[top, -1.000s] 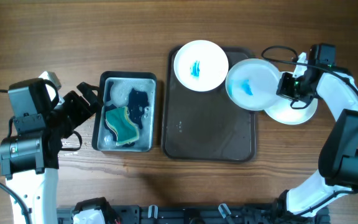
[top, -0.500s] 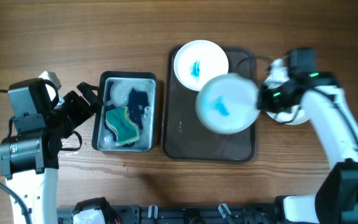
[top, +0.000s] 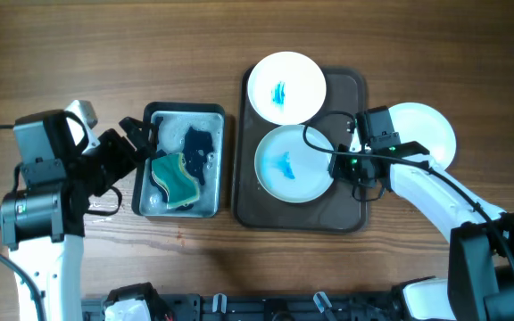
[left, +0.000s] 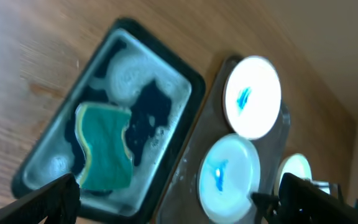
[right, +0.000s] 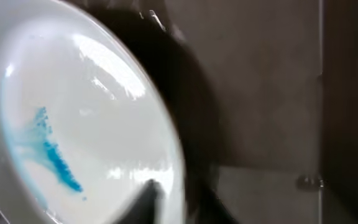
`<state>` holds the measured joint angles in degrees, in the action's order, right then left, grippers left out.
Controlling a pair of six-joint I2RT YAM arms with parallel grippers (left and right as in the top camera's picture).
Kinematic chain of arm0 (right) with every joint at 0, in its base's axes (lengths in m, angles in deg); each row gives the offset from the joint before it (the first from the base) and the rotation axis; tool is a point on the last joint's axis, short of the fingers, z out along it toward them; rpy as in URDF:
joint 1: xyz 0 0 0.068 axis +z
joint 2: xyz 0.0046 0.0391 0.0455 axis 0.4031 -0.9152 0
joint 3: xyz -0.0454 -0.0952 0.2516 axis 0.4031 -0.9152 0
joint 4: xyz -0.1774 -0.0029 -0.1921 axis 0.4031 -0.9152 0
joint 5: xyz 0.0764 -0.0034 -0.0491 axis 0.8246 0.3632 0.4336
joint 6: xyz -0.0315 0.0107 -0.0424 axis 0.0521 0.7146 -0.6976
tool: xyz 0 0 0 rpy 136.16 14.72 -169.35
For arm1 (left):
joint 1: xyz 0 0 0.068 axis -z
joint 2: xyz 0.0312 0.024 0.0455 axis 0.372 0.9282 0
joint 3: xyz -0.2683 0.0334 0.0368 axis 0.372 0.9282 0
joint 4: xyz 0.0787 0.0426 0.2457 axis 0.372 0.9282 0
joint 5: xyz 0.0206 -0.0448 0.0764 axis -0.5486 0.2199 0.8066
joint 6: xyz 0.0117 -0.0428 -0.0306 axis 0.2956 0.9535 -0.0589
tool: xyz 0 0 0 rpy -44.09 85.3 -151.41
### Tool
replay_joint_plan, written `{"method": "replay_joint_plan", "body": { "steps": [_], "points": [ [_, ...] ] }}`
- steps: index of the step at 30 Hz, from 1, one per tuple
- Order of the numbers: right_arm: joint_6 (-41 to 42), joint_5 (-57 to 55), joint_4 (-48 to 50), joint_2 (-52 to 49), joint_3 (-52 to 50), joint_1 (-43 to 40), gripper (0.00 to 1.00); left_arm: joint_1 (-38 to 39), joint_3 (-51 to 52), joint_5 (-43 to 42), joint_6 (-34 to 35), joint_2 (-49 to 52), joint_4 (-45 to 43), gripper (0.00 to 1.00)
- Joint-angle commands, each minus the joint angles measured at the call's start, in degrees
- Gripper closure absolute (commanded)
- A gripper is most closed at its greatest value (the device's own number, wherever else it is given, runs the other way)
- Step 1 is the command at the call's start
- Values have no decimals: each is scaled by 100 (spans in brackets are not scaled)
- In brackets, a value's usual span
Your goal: Clean dirty plates on tray and stack at the side
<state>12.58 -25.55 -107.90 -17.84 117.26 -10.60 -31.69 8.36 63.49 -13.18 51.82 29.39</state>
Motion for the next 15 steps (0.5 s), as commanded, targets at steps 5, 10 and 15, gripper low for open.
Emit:
{"method": "replay_joint_plan", "body": {
  "steps": [5,10,15],
  "points": [
    [-1543,-234,-1152,490,920,-275,61,1034,-70,-55,-350,920,376,2],
    [-1746,-232,-1414,898,999,-275,63,1812,98,1731,1191,2028,828,35],
    [-1749,-232,-1556,907,997,-275,66,1864,710,1812,1499,2992,144,43]
  ]
}}
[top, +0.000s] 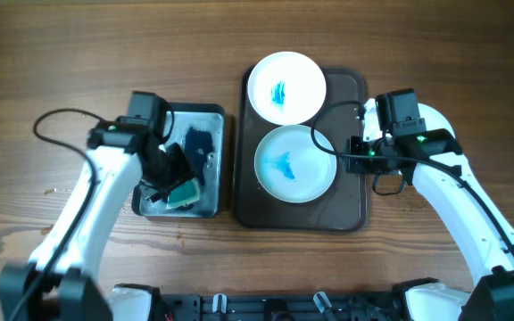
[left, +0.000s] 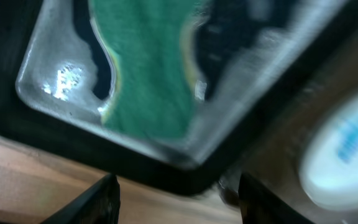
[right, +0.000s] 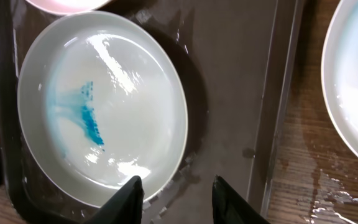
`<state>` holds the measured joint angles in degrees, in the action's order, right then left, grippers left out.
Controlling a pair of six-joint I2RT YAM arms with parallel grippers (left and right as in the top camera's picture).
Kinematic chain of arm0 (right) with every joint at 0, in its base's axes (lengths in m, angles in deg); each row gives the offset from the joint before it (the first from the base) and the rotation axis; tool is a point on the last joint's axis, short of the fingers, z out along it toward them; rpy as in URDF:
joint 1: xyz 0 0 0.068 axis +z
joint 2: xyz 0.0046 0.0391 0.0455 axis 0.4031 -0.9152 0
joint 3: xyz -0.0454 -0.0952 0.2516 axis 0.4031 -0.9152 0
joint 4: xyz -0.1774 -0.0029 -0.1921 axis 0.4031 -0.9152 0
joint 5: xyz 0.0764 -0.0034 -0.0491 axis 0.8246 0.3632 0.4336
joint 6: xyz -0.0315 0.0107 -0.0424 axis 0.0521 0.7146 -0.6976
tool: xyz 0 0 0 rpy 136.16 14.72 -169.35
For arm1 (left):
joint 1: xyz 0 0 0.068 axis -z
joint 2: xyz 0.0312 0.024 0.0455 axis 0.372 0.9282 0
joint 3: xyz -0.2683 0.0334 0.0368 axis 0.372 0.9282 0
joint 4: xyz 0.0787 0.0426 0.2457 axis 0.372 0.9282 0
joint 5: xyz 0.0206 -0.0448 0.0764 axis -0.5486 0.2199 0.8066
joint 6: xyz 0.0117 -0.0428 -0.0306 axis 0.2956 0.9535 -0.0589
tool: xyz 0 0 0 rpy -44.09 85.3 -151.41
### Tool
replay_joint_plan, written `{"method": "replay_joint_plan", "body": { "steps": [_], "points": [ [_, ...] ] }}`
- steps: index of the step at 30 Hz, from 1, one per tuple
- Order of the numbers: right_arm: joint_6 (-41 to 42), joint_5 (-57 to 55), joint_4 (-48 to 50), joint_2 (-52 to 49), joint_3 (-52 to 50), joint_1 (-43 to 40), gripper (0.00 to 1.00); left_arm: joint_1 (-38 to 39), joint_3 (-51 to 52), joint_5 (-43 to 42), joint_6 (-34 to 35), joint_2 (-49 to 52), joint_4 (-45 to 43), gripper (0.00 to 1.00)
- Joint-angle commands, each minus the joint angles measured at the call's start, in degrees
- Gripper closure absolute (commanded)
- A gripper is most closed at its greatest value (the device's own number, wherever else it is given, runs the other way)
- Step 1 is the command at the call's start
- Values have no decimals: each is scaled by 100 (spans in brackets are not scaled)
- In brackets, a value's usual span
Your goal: Clean dirty plates on tray and stack at the side
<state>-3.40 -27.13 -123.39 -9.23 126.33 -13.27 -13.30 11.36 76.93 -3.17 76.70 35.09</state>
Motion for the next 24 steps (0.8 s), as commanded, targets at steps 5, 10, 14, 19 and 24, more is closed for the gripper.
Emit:
{"method": "replay_joint_plan", "body": {
  "steps": [5,10,14,19,24],
  "points": [
    [-94,-74,-4,46,90,-9,66,26,645,490,487,1381,-1257,96],
    [-92,-74,-22,46,90,-9,66,-48,398,435,-136,1478,-1386,96],
    [-92,-74,-52,46,90,-9,66,-229,-717,437,-306,1119,-190,63],
    [-90,-74,-66,46,90,-9,66,-249,-885,1335,-365,933,-133,48],
    [-85,-72,-74,46,90,-9,67,-249,160,1585,-365,1287,-1283,57]
  ]
}}
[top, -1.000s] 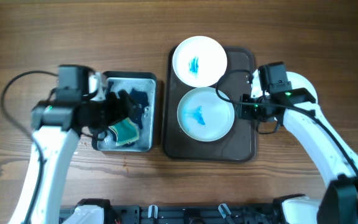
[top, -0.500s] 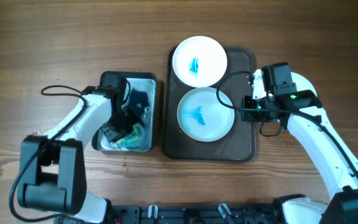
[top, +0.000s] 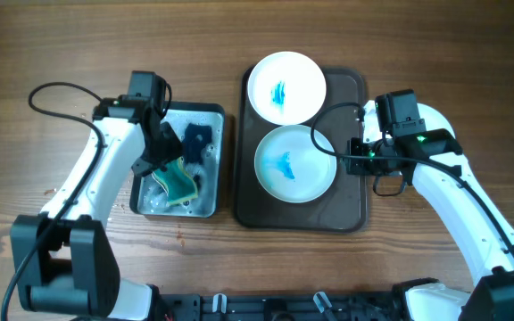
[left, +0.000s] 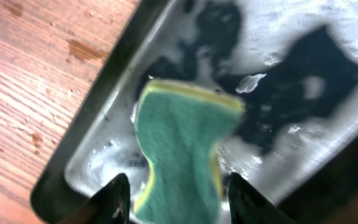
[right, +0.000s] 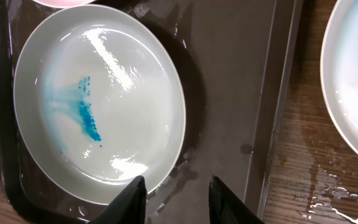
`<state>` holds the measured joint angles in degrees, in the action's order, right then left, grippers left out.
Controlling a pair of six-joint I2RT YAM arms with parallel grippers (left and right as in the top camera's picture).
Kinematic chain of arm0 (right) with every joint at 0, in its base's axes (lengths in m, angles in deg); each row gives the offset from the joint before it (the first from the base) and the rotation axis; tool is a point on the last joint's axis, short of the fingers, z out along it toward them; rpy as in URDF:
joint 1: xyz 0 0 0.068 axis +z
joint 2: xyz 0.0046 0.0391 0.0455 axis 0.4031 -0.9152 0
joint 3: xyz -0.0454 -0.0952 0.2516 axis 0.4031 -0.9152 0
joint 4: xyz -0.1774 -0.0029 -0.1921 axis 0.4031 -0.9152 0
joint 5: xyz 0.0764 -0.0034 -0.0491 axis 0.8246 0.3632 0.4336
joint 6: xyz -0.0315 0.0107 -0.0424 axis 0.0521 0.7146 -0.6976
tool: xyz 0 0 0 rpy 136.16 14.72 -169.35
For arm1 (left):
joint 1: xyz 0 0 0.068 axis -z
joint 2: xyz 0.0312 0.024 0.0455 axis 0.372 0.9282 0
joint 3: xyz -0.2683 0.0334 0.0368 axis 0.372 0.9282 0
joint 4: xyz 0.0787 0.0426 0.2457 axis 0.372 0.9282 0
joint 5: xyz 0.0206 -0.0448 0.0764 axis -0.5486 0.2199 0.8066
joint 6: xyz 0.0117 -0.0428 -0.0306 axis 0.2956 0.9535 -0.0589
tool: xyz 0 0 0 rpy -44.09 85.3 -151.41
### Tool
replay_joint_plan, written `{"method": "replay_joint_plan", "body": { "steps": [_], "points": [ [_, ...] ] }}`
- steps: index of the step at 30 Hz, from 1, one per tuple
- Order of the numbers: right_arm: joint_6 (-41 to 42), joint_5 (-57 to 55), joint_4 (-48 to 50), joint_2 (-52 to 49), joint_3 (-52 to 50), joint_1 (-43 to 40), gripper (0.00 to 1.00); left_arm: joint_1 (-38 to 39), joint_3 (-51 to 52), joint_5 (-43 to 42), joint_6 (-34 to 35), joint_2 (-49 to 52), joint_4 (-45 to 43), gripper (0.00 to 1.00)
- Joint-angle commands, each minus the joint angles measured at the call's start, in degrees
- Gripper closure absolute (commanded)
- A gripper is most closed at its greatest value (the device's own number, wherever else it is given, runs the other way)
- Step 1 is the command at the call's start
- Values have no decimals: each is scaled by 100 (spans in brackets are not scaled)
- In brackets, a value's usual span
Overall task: Clean dirty plates on tray and stack at the side
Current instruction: 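Grasp the sponge in the basin with the left gripper and lift it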
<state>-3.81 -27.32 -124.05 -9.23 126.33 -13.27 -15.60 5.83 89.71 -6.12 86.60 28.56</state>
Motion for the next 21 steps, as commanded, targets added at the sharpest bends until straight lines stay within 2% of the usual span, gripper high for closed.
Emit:
{"method": "replay_joint_plan", "body": {
  "steps": [1,2,4,6,9,10,11,12,13,14,15,17,18,20,21],
  "points": [
    [-39,-52,-9,46,90,-9,67,-20,901,254,-72,376,-907,59],
    [4,-52,-7,46,90,-9,67,-20,1084,254,-70,468,-1182,67],
    [85,-55,-4,46,90,-9,67,-20,1180,186,-72,610,-1484,95],
    [87,-55,-7,46,90,-9,67,-20,1067,-46,-76,584,-1556,96],
    [103,-52,-17,46,90,-9,68,-20,577,-313,-157,566,-1119,96],
    [103,-52,-22,46,90,-9,68,-22,330,-350,-157,555,-833,87],
    [103,-52,-28,46,90,-9,68,-20,20,-350,-157,555,-437,74],
    [103,-55,-39,46,90,-9,68,-20,-208,-350,-157,555,-129,54],
    [101,-55,-48,46,90,-9,68,-20,-372,-356,-157,555,109,40],
    [101,-55,-48,46,90,-9,68,-20,-479,-459,-155,555,328,31],
    [101,-55,-48,46,90,-9,68,-20,-476,-573,-155,555,396,26],
    [101,-55,-46,46,90,-9,68,4,-409,-671,-155,560,546,26],
    [103,-55,-46,46,90,-9,68,33,-317,-667,-155,560,542,30],
    [105,-55,-46,46,90,-9,68,74,-59,-667,-153,570,378,51],
    [105,-55,-46,46,90,-9,68,105,247,-667,-151,570,66,55]
  ]
}}
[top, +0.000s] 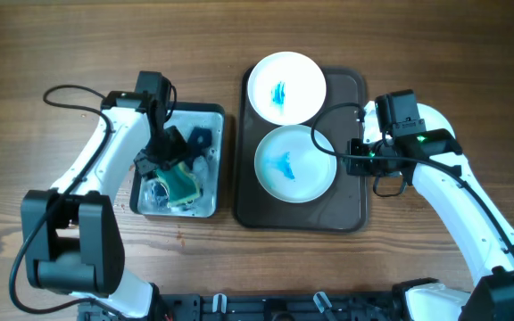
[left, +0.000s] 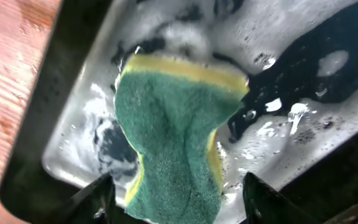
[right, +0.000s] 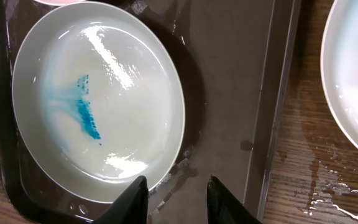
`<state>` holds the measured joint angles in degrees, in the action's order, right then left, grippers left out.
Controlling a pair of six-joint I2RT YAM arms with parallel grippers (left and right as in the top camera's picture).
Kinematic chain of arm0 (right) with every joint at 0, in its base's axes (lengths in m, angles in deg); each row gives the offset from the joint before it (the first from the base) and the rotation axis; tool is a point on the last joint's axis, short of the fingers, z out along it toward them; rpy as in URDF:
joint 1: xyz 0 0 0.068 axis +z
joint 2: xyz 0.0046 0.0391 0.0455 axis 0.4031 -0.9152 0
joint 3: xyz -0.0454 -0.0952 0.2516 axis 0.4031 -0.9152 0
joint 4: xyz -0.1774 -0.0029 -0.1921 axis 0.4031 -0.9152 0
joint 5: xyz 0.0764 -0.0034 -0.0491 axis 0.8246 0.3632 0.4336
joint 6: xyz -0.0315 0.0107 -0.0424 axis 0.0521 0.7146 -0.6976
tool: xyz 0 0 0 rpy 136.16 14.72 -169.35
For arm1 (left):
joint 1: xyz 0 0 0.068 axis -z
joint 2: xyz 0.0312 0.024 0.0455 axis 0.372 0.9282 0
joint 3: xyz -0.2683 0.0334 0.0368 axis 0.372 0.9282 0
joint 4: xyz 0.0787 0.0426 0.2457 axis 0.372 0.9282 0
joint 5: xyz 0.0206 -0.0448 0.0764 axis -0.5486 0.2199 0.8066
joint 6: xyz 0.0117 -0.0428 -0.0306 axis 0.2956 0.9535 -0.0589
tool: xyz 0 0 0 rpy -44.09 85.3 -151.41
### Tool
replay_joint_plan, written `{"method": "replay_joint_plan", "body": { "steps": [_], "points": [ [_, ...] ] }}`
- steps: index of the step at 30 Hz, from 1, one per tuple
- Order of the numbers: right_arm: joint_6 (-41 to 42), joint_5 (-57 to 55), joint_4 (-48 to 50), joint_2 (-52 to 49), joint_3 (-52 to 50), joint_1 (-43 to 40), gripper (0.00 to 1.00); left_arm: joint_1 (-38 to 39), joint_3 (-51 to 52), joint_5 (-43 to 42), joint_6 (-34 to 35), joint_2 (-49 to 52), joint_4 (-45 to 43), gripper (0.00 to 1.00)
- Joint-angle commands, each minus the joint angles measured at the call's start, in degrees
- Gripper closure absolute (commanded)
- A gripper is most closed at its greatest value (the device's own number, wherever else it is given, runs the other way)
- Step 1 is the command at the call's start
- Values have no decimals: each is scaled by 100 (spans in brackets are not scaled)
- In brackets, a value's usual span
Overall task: Clean dirty plates on tray and stack at the side
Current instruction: 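Grasp the sponge in the basin with the left gripper and lift it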
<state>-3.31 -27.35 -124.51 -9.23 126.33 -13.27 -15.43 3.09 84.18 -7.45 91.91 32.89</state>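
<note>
Two white plates smeared with blue lie on the brown tray [top: 351,209]: one at the far end [top: 286,86], one in the middle [top: 294,163] [right: 98,99]. A clean white plate [top: 437,134] rests on the table to the tray's right, partly under my right arm. A green and yellow sponge [left: 173,124] [top: 178,183] lies in a metal tub [top: 212,116] of soapy water. My left gripper [left: 176,205] [top: 168,162] is open, its fingers either side of the sponge. My right gripper [right: 176,199] [top: 353,160] hangs open over the tray beside the middle plate's right rim.
The tub [left: 55,81] stands left of the tray, with foam and dark water in it. Water drops wet the wood [right: 328,193] by the clean plate. Cables loop from both arms above the table.
My left gripper has come closer to the sponge, which now fills the gap between its open fingers. The right gripper has barely shifted over the tray.
First my left gripper was off the tub's left side and my right gripper was low at the middle plate's rim. Then the left arm was over the tub and the right gripper higher over the tray. The left gripper then stood above the sponge, and now around it.
</note>
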Motion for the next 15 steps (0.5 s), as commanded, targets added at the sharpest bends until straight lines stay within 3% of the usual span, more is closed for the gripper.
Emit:
{"method": "replay_joint_plan", "body": {
  "steps": [1,4,7,15],
  "points": [
    [52,-52,0,46,90,-9,68,98,682,-114,4,39,-527,57],
    [55,-52,-2,46,90,-9,68,98,1513,-116,46,39,-1419,68],
    [87,-52,2,46,90,-9,68,98,1779,-173,42,37,-1757,96],
    [365,-170,44,46,90,-9,67,96,787,-286,-28,-7,-748,96]
  ]
}}
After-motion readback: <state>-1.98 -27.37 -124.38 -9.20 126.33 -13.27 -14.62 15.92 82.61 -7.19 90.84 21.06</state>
